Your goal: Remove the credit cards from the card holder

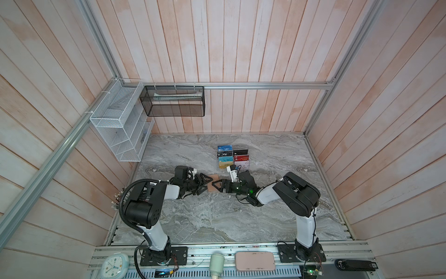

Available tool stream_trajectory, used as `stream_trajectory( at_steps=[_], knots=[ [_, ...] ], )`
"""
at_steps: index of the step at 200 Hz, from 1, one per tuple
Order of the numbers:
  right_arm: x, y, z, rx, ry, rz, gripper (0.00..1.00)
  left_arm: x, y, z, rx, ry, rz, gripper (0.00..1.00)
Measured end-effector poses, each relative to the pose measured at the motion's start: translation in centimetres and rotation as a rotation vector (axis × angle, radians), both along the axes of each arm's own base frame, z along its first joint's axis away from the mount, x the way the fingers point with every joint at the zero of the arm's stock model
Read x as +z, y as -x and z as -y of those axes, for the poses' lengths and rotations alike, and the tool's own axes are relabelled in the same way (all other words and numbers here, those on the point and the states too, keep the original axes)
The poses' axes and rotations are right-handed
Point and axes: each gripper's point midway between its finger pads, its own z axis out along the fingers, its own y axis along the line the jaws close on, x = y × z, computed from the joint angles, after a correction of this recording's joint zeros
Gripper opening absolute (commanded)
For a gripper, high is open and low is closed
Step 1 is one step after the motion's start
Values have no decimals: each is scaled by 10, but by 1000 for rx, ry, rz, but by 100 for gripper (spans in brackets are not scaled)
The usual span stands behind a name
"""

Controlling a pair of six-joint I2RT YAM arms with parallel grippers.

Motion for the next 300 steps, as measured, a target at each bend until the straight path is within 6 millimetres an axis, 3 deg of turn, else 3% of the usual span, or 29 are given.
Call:
stream_trajectory(
  at_steps=[110, 166, 188, 209, 247, 290, 300],
  knots=[
    [4, 2, -12, 14, -56, -24, 98, -3, 3, -1, 12, 9, 19, 56],
    [5, 4, -14, 13, -63, -39, 98, -5, 3, -4, 36, 4, 22, 34],
    [4, 4, -14, 7, -59, -36, 98, -4, 1, -4, 38, 5, 34, 30],
    [3, 5, -13, 1, -41, -33, 98, -3, 0, -4, 37, 6, 43, 21],
    [3, 6, -12, -5, -16, -26, 98, -1, -1, -3, 35, 8, 56, 16],
    [5, 5, -7, -22, 27, -18, 98, 0, -1, -3, 28, 3, 69, 0],
    [8, 3, -3, -35, 49, -12, 98, 1, 0, -3, 24, -1, 73, 0]
  ],
)
